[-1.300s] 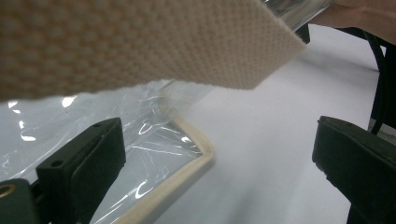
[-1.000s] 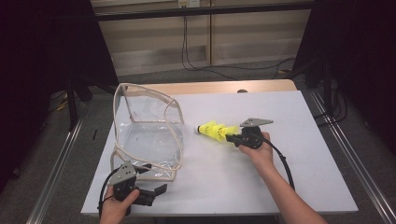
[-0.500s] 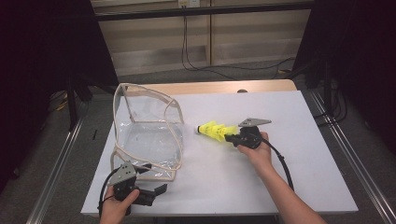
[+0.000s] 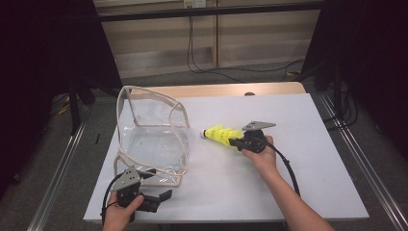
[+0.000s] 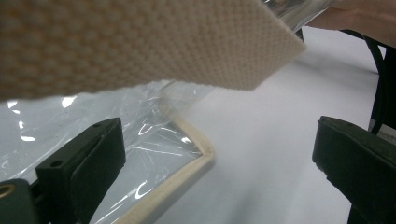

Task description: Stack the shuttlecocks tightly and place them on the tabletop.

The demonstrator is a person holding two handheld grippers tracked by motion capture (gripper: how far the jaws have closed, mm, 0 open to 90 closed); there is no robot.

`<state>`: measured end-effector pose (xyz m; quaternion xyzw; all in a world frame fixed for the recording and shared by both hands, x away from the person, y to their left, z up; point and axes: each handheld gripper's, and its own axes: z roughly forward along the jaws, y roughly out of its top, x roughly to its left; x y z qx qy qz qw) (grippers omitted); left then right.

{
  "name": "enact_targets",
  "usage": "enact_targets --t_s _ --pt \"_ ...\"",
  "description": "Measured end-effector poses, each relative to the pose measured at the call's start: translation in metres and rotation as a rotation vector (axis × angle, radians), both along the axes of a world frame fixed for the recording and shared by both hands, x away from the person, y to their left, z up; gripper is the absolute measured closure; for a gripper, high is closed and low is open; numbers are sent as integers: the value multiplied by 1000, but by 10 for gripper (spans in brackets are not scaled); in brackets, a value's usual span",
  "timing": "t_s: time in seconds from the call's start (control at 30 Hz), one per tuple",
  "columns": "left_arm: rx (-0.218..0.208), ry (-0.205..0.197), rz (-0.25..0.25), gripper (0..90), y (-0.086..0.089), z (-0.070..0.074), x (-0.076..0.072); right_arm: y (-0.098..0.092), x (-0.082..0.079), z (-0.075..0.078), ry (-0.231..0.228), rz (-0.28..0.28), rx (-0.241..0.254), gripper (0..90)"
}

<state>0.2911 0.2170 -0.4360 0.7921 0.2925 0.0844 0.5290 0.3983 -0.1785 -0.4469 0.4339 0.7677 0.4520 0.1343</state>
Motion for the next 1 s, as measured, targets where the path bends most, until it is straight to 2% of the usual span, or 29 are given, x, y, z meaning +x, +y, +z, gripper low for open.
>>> enact_targets --t_s 0.7,0.8,1.0 --pt "-1 0 1 26 0 0 0 8 1 -2 1 -1 -8 867" --pt "1 0 1 25 0 0 0 9 1 -2 5 -4 -9 820" --pt "2 -1 0 25 0 0 0 12 -1 -3 2 26 -25 750"
